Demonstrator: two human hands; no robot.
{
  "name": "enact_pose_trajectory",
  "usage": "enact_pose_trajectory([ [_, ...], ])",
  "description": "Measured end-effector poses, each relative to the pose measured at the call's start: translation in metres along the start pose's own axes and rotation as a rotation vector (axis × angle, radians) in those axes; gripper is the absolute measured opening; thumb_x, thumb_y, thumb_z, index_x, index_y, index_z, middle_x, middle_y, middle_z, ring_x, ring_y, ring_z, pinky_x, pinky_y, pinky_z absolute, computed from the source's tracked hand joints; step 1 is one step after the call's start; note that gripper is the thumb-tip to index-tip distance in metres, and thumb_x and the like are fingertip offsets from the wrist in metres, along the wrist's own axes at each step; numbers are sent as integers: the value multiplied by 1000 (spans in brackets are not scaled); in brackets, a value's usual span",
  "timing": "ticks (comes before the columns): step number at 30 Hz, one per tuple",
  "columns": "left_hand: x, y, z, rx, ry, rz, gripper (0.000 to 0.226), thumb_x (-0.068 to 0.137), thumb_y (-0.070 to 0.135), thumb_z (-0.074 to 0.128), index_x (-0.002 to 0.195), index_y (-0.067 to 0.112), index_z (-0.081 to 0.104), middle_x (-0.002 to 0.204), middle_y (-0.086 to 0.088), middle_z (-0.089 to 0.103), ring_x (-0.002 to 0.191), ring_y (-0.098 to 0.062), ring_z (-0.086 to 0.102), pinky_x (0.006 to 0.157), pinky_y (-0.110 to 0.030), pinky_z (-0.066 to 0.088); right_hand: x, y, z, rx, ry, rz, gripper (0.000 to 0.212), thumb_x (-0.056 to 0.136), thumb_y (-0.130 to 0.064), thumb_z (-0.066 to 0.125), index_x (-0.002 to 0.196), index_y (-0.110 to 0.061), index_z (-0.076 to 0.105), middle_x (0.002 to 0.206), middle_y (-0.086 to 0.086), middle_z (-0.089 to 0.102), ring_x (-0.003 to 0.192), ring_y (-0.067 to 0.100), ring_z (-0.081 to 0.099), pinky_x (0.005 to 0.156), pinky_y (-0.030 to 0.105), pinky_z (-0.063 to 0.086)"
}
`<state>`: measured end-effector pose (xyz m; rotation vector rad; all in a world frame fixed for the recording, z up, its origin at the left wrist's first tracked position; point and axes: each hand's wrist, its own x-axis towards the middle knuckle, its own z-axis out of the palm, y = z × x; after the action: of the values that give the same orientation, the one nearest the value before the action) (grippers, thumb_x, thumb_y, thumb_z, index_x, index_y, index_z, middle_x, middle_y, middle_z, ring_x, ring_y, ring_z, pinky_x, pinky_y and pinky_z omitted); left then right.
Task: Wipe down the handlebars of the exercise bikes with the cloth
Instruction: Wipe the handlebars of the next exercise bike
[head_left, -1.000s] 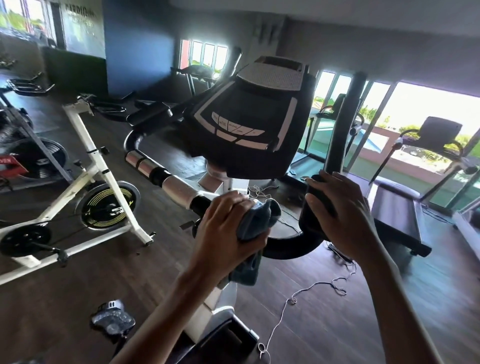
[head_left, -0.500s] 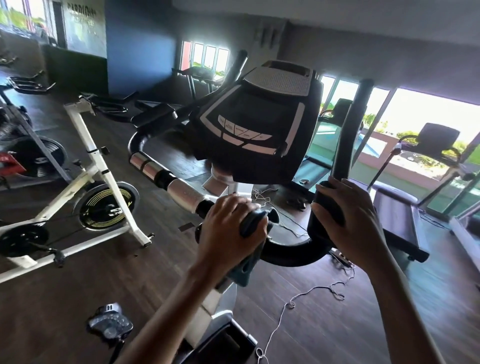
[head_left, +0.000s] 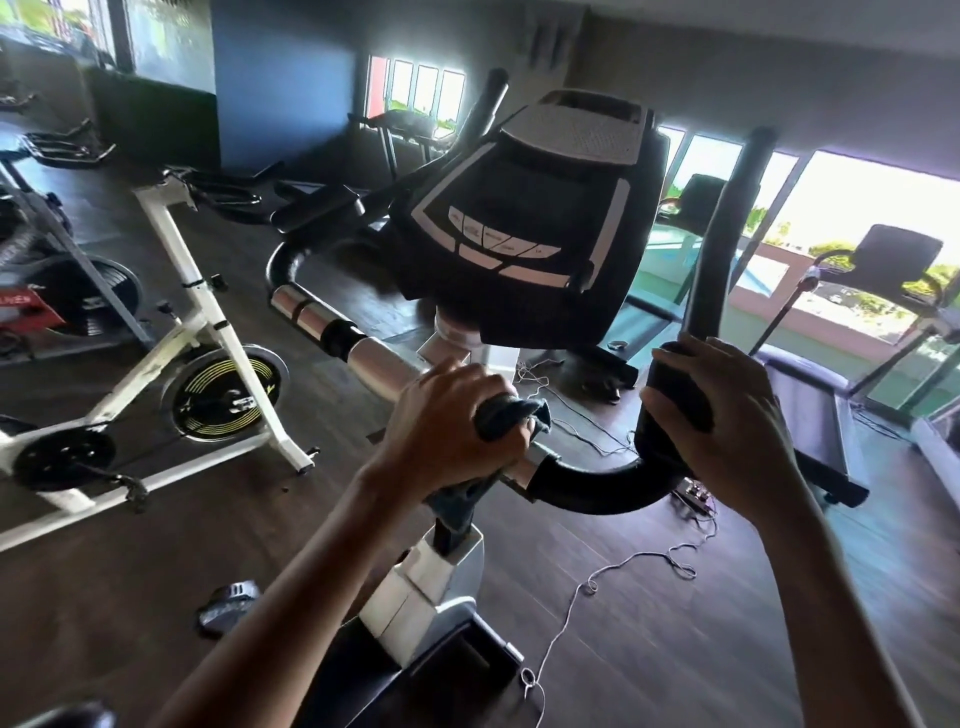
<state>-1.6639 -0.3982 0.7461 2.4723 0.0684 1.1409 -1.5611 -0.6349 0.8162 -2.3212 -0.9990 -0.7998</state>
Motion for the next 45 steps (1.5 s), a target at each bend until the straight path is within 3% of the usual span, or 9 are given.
enact_pose_trajectory([
  [5,-36,38,32,-46,257,105,32,78,41,65,95,14,73,103,-4,69,104,-33,62,96,-45,47,-1,1,1,-3,6,24,62,80,-65,42,127,-27,60,142,-6,52,138,18,35,109,54,33],
  [11,-5,-13,12,-74,112,128,29,78,45,63,92,22,73,95,6,71,91,-23,65,80,-43,51,-2,0,1,20,15,26,61,81,-64,43,126,-27,60,142,-5,52,139,18,35,111,52,32],
  [16,-26,-1,30,-77,376,203,27,80,32,64,93,10,73,101,-5,71,100,-27,63,97,-42,47,-2,0,2,6,12,26,62,81,-64,42,127,-26,61,142,-5,52,139,18,35,111,54,33],
  [19,-27,11,39,-109,443,290,24,83,30,62,91,11,72,100,-5,72,99,-33,64,92,-44,51,-1,2,3,9,13,25,60,81,-64,42,126,-28,61,142,-7,51,139,17,35,111,52,33],
  [24,-11,-20,18,-140,417,380,14,82,22,68,94,19,61,91,-4,73,88,-27,67,81,-40,54,-1,0,1,2,1,29,61,80,-64,41,127,-29,60,142,-8,51,139,16,34,112,52,32],
  [34,2,-95,-6,-69,380,100,30,79,20,65,105,7,74,107,-6,71,109,-26,61,99,-43,46,-1,-5,-2,-26,-3,26,61,79,-63,40,126,-30,60,141,-8,52,138,18,35,110,51,34],
  [38,-12,-70,15,-114,442,283,22,86,17,62,106,11,69,108,-10,71,111,-27,58,105,-37,42,-2,-5,-1,-23,2,24,61,79,-62,40,126,-29,61,142,-6,52,138,17,35,112,49,33],
  [41,-6,-87,11,-70,384,315,36,95,37,59,101,5,74,110,-10,71,109,-28,60,105,-38,43,-2,-5,0,-23,1,23,62,80,-62,40,127,-28,60,142,-6,52,138,19,35,112,50,33],
  [45,2,-102,-3,-64,274,301,31,79,18,64,104,3,73,112,-11,69,109,-30,60,95,-45,49,-2,-5,0,-13,4,22,62,80,-63,40,127,-28,60,142,-6,52,139,18,35,112,51,33],
])
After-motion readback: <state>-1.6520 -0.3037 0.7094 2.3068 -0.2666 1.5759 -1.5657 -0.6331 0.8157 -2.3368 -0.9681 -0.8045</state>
